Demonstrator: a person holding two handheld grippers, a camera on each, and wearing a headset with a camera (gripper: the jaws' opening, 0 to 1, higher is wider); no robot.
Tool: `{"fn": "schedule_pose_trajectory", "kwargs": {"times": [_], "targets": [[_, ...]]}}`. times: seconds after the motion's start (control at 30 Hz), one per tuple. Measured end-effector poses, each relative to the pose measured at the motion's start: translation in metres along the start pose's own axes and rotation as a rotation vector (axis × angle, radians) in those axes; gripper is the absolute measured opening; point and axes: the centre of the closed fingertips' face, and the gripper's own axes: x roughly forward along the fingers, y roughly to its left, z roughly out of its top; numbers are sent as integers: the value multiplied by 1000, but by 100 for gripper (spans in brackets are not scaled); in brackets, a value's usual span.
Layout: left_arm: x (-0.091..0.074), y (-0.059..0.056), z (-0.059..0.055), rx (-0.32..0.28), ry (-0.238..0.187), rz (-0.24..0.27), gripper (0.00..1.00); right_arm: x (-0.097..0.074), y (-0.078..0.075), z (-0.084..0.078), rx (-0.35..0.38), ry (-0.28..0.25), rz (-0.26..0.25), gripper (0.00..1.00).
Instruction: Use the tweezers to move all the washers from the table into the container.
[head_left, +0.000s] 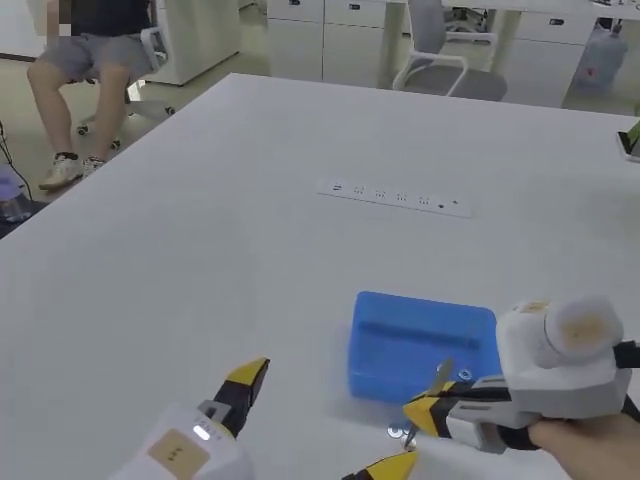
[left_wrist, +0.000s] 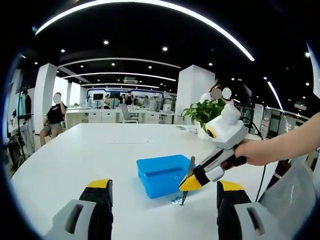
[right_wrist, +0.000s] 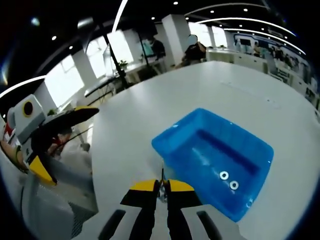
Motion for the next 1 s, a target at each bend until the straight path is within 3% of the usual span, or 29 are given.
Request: {"fn": "schedule_pose_trajectory", "kwargs": {"times": [0.17,0.33,0.6,1.0], "targets": [[0,0,0,0,1,-1,87,2,2,-2,-6,5,8,4],[0,0,-1,-1,2,0,87,3,4,-3,-58,23,7,4],[-1,0,0,1,1,-1,87,2,19,-9,-261,69,-1,5],[0,2,-2,1,3,-4,87,6,29,-10,-474,90,-30,4]]}}
